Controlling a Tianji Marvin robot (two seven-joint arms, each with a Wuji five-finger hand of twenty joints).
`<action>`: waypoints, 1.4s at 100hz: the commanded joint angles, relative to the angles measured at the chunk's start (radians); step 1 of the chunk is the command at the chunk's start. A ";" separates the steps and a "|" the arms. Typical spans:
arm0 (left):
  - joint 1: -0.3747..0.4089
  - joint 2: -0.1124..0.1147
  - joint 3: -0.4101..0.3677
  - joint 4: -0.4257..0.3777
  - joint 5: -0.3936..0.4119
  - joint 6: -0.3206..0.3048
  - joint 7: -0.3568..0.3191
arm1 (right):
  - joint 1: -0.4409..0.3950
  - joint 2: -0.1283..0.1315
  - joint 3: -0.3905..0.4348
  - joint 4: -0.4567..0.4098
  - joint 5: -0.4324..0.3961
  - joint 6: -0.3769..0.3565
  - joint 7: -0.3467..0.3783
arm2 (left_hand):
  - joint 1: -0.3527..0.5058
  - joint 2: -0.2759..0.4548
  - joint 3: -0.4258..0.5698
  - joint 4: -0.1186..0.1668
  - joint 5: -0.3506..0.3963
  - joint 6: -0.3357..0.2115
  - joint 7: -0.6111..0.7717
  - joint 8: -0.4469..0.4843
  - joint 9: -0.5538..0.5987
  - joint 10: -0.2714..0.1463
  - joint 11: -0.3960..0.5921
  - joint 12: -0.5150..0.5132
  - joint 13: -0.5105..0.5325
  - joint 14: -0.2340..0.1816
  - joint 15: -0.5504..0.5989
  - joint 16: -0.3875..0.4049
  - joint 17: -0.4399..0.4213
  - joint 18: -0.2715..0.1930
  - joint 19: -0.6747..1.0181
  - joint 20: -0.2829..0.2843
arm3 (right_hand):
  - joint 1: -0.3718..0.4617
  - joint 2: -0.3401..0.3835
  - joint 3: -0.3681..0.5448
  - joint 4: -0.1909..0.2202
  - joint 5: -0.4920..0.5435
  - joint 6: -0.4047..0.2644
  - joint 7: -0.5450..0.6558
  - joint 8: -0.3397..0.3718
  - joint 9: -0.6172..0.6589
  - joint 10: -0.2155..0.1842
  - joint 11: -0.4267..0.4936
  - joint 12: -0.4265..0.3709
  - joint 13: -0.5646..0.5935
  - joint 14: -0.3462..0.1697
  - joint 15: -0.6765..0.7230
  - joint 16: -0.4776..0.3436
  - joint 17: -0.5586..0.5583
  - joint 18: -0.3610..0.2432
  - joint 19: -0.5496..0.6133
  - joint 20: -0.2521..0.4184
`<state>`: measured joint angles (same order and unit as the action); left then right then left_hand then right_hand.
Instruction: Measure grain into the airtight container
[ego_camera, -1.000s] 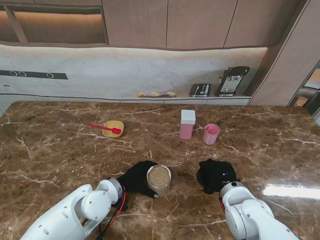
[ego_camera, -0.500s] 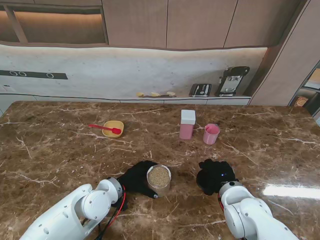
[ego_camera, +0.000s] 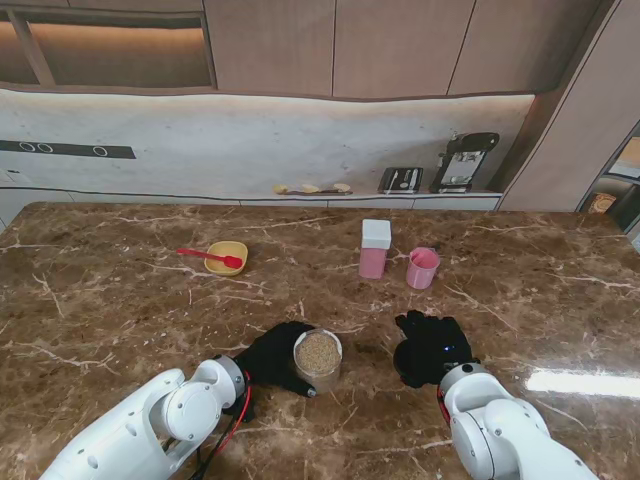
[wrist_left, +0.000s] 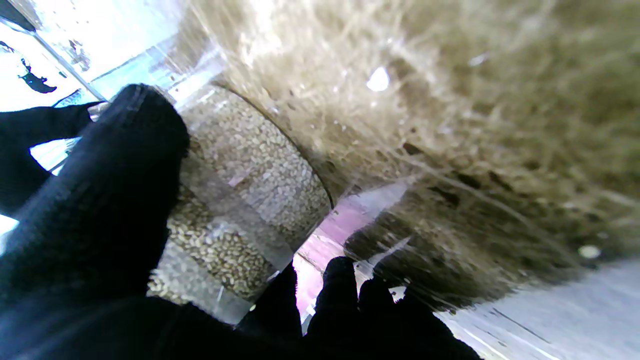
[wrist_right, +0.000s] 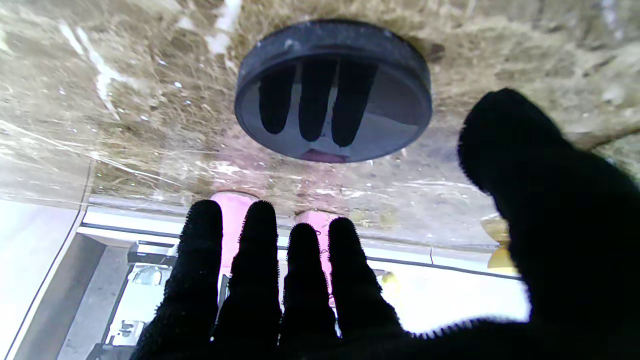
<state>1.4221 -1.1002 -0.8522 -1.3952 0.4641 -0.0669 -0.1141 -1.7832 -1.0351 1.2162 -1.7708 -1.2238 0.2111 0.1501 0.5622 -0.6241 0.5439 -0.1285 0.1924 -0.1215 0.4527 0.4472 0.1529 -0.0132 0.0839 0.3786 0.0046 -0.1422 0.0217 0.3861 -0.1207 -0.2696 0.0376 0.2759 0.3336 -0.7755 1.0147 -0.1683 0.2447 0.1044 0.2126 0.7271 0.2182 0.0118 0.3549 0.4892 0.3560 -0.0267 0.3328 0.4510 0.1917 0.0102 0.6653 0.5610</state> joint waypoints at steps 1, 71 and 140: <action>0.025 0.013 0.015 0.070 0.003 0.009 -0.028 | -0.005 -0.004 0.000 -0.008 0.011 0.000 0.018 | 0.021 0.087 0.098 0.051 -0.025 -0.037 -0.044 -0.062 -0.024 0.004 -0.018 0.005 0.038 0.206 0.055 0.025 0.086 0.243 0.148 0.078 | -0.037 0.021 -0.026 0.004 -0.026 0.022 -0.013 -0.009 -0.018 0.010 -0.010 -0.018 -0.044 0.007 -0.018 -0.034 -0.016 0.014 -0.019 -0.008; 0.035 0.019 -0.046 0.061 -0.017 -0.100 -0.044 | -0.001 -0.010 0.001 -0.003 0.060 -0.004 -0.028 | -0.044 -0.017 -0.098 0.017 -0.055 0.087 -0.492 -0.385 -0.038 0.000 -0.085 -0.150 0.031 0.202 0.015 -0.041 0.082 0.230 0.059 0.093 | -0.025 0.076 -0.096 0.022 -0.027 0.021 -0.012 -0.010 -0.008 0.009 -0.018 -0.024 -0.052 0.009 -0.033 -0.041 -0.041 0.018 -0.054 -0.003; 0.130 0.058 -0.263 -0.122 0.095 -0.126 -0.153 | -0.027 -0.025 0.064 -0.030 0.190 -0.082 -0.089 | -0.023 0.063 -0.139 0.042 -0.053 0.170 -0.450 -0.181 -0.036 -0.002 -0.068 -0.113 0.034 0.178 0.023 -0.037 0.093 0.198 0.080 0.115 | -0.122 0.194 -0.295 0.117 0.021 -0.013 -0.031 -0.043 0.091 -0.005 -0.138 -0.156 0.053 -0.004 -0.175 -0.159 -0.009 -0.002 -0.132 -0.098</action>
<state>1.5421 -1.0544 -1.0970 -1.4949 0.5580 -0.1882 -0.2671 -1.7970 -1.0559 1.2720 -1.7944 -1.0452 0.1344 0.0698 0.5531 -0.5839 0.4481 -0.1129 0.1719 0.0334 -0.0107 0.2253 0.1470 -0.0082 0.0221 0.2447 0.0250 0.0248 0.0255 0.3395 -0.0333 -0.0673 0.0892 0.3680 0.2603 -0.5872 0.7004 -0.1000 0.2457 0.1029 0.1881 0.6930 0.2837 0.0131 0.2370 0.3545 0.3620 -0.0088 0.1814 0.3361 0.1728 0.0235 0.5590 0.4868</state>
